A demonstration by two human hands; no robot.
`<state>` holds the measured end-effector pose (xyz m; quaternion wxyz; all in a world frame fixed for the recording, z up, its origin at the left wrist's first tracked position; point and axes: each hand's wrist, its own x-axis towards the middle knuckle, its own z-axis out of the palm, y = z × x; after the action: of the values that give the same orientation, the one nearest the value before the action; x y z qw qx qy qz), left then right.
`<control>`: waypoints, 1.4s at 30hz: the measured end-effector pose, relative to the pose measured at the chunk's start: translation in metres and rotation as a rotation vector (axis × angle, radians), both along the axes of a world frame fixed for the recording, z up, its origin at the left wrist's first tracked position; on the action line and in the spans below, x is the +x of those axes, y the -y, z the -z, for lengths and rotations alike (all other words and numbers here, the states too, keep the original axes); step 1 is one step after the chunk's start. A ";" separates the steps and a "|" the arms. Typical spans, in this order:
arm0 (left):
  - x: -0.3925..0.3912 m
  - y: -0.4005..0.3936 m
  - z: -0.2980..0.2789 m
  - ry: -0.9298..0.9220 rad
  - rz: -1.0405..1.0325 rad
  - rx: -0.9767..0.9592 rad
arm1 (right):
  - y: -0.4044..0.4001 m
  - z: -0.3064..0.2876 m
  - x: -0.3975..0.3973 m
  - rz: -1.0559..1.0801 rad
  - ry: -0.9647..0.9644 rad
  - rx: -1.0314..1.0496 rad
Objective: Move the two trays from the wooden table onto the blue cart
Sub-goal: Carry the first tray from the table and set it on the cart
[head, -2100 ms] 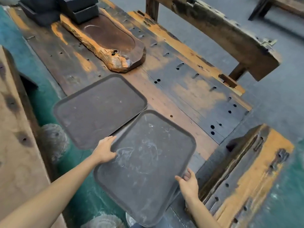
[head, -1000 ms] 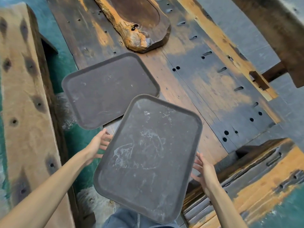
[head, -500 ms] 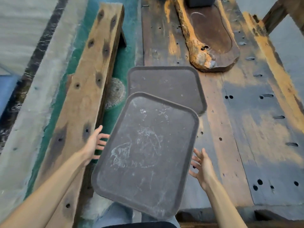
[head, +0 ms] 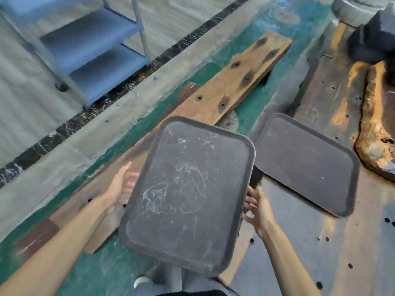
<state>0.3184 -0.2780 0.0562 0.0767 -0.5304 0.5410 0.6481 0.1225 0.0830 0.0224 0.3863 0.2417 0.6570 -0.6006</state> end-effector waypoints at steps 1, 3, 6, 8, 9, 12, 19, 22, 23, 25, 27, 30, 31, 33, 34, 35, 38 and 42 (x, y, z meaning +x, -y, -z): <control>0.017 0.005 0.000 -0.011 -0.038 0.009 | 0.014 -0.003 0.004 -0.042 -0.009 0.002; 0.061 0.018 -0.001 -0.040 -0.112 0.013 | 0.048 -0.008 0.022 -0.125 -0.036 0.005; 0.128 0.033 -0.001 -0.062 -0.208 0.004 | 0.095 -0.013 0.062 -0.211 -0.066 0.031; 0.172 0.043 -0.003 -0.086 -0.273 -0.007 | 0.124 -0.015 0.089 -0.262 -0.077 0.013; 0.194 0.049 -0.005 -0.098 -0.300 -0.015 | 0.139 -0.017 0.101 -0.283 -0.084 0.003; 0.261 0.065 -0.014 -0.133 -0.366 -0.020 | 0.184 -0.021 0.142 -0.375 -0.116 -0.003; 0.406 0.090 -0.032 -0.143 -0.562 -0.046 | 0.283 -0.034 0.242 -0.612 -0.170 -0.001; 0.449 0.106 -0.041 -0.145 -0.645 -0.093 | 0.327 -0.044 0.278 -0.690 -0.188 -0.030; 0.467 0.111 -0.043 -0.149 -0.683 -0.102 | 0.343 -0.046 0.292 -0.727 -0.193 -0.042; 0.486 0.116 -0.044 -0.153 -0.722 -0.105 | 0.361 -0.046 0.306 -0.761 -0.181 -0.049; 0.509 0.127 -0.046 -0.148 -0.757 -0.115 | 0.386 -0.046 0.323 -0.807 -0.182 -0.057; 0.540 0.154 -0.050 -0.134 -0.797 -0.140 | 0.437 -0.049 0.353 -0.871 -0.191 -0.064; 0.550 0.166 -0.050 -0.125 -0.806 -0.142 | 0.455 -0.049 0.362 -0.878 -0.184 -0.060; 0.567 0.193 -0.051 -0.108 -0.808 -0.137 | 0.487 -0.044 0.379 -0.882 -0.165 -0.052; 0.575 0.209 -0.051 -0.102 -0.804 -0.137 | 0.503 -0.041 0.387 -0.889 -0.160 -0.053; 0.581 0.227 -0.051 -0.095 -0.804 -0.147 | 0.521 -0.038 0.395 -0.900 -0.156 -0.057; 0.594 0.283 -0.049 -0.076 -0.820 -0.176 | 0.581 -0.031 0.415 -0.905 -0.124 -0.067; 0.609 0.354 -0.049 -0.056 -0.844 -0.163 | 0.651 -0.023 0.430 -0.832 0.018 -0.137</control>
<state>0.9276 -0.6321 0.1049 -0.2518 -0.6918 0.3281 0.5919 0.5527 -0.5681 0.0455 0.6168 -0.0653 0.6538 -0.4334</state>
